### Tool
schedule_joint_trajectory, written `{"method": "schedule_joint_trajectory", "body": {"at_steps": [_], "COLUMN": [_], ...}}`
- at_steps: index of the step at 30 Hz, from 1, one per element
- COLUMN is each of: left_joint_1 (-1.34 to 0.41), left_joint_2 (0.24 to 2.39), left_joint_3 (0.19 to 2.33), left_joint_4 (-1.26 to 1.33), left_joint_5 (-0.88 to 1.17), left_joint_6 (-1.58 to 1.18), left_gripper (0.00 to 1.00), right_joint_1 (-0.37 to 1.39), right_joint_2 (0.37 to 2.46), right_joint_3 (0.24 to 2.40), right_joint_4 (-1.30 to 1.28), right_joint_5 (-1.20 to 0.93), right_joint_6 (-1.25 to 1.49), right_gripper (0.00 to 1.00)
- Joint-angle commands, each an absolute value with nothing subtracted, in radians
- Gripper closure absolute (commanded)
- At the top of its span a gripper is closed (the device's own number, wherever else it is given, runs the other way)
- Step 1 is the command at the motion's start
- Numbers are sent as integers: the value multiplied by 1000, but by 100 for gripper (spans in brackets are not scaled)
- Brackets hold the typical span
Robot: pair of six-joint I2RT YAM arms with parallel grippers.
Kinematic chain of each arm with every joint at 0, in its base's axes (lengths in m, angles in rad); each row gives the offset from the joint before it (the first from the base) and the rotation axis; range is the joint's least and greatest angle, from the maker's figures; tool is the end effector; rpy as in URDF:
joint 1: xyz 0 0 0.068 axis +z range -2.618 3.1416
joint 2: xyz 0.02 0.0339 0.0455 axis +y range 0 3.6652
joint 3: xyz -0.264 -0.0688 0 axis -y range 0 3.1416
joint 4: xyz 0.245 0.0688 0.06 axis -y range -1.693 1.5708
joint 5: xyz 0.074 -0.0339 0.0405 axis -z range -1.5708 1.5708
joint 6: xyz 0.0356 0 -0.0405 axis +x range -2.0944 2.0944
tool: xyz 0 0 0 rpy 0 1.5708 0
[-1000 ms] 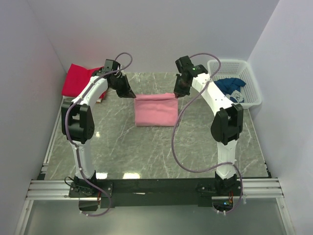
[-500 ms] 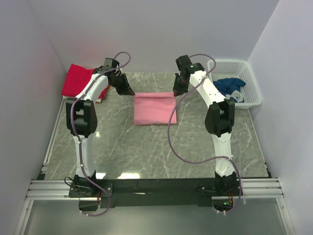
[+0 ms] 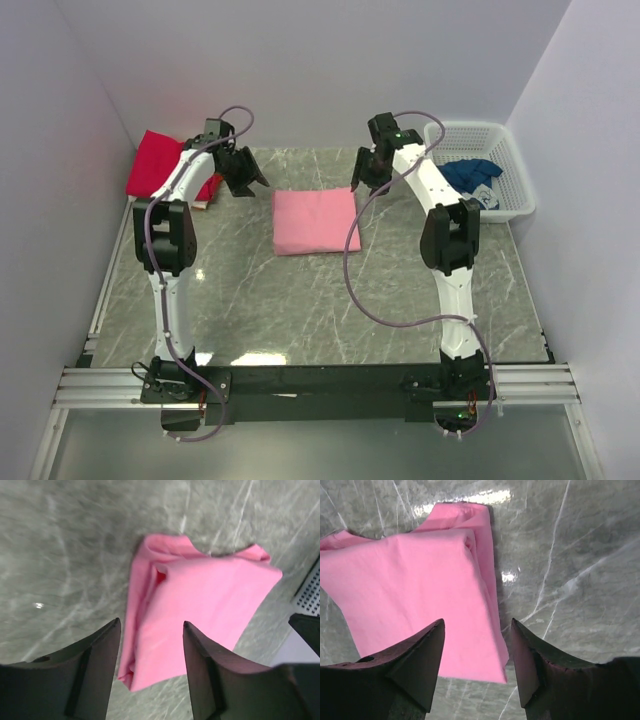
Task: Fold and stack the t-shirts
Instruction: Fold the tshirt, then neatly place the folded tshirt to the corner
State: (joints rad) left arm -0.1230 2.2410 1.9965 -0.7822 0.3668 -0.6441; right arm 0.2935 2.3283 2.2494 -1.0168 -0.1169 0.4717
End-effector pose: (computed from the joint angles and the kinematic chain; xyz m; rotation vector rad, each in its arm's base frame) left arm 0.4864 -0.0730 0.2276 -0.5558 2.6226 -0.7400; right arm 0.4778 0.1487 0.2486 0.2034 2.7096 0.3931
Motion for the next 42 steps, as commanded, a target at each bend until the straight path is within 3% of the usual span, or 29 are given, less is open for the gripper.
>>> {"method": "schedule_joint_trajectory", "body": {"at_steps": [1, 12, 24, 36, 42], "left_joint_1": [-115, -115, -115, -107, -101], "left_joint_2": [2157, 2013, 1986, 1994, 2060], "left_joint_3": [1985, 1658, 1378, 1197, 1224], "left_joint_4": [-732, -514, -278, 69, 91], "left_joint_5": [331, 526, 636, 683, 686], "left_joint_6": [-628, -572, -538, -580, -577], "left_gripper": [41, 40, 36, 34, 27], "right_joint_1": [290, 357, 399, 397, 399], "right_joint_2": [2252, 2115, 2187, 2214, 2214], "right_joint_3": [2186, 1956, 1873, 1841, 1842], "right_joint_4": [-928, -808, -793, -795, -804], "right_joint_5": [-130, -201, -256, -247, -247], "right_joint_6": [442, 431, 431, 426, 425], "right_gripper": [37, 43, 44, 44, 44]}}
